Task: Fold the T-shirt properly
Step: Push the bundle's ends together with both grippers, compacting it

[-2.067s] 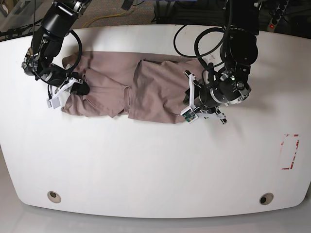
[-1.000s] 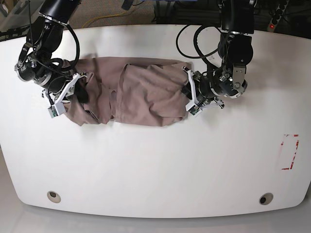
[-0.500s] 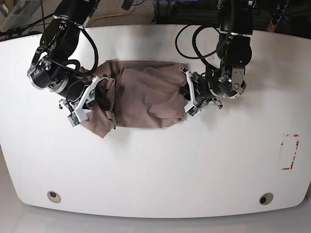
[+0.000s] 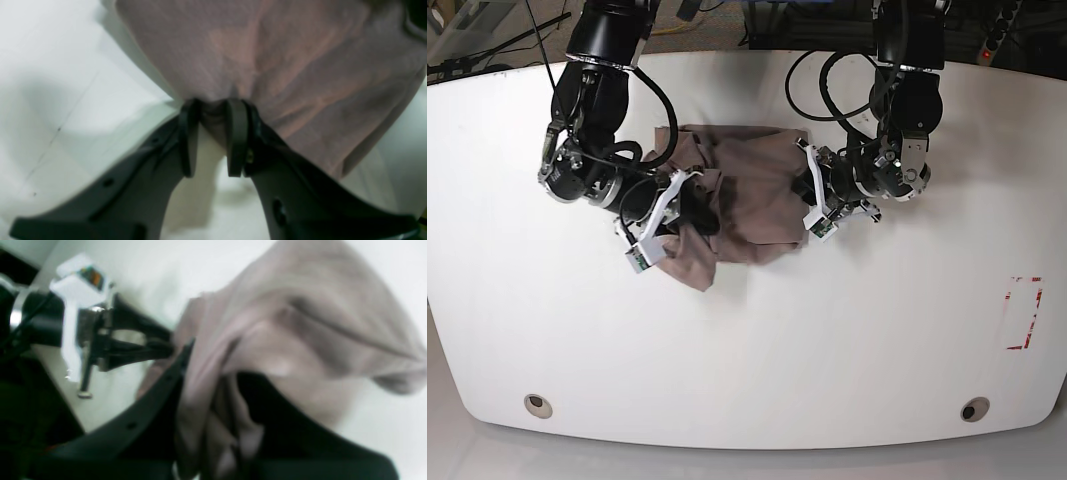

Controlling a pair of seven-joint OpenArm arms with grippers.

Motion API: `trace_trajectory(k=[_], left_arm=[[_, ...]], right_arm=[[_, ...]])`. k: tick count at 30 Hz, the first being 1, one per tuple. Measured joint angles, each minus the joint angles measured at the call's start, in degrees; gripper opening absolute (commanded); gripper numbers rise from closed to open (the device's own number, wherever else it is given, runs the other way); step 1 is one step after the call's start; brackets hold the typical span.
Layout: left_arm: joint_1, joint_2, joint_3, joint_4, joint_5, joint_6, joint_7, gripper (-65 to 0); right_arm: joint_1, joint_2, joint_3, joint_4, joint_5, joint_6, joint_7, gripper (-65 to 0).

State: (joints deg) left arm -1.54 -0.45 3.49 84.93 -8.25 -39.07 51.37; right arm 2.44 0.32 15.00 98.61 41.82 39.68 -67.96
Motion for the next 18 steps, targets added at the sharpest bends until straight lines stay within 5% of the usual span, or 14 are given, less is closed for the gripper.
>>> trace_trajectory(k=[6,9,18], left_arm=[[0.2,0.0,0.0,0.0,-0.3,0.0,-0.1,-52.8],[0.3,0.1,0.0,0.0,-0.3,0.0,-0.1,-52.8],[0.2,0.1,0.0,0.0,-0.6,0.0,-0.1,-52.8]], right_arm=[[-0.3,2.3,-5.5,-3.6,0.0,-2.8,5.4,-26.2],[0.0,3.2,-8.7,-3.5,-0.1,-7.4,6.7,-16.5],[0.8,3.3,-19.3,0.9,-8.2,-17.2,6.1,-16.2]])
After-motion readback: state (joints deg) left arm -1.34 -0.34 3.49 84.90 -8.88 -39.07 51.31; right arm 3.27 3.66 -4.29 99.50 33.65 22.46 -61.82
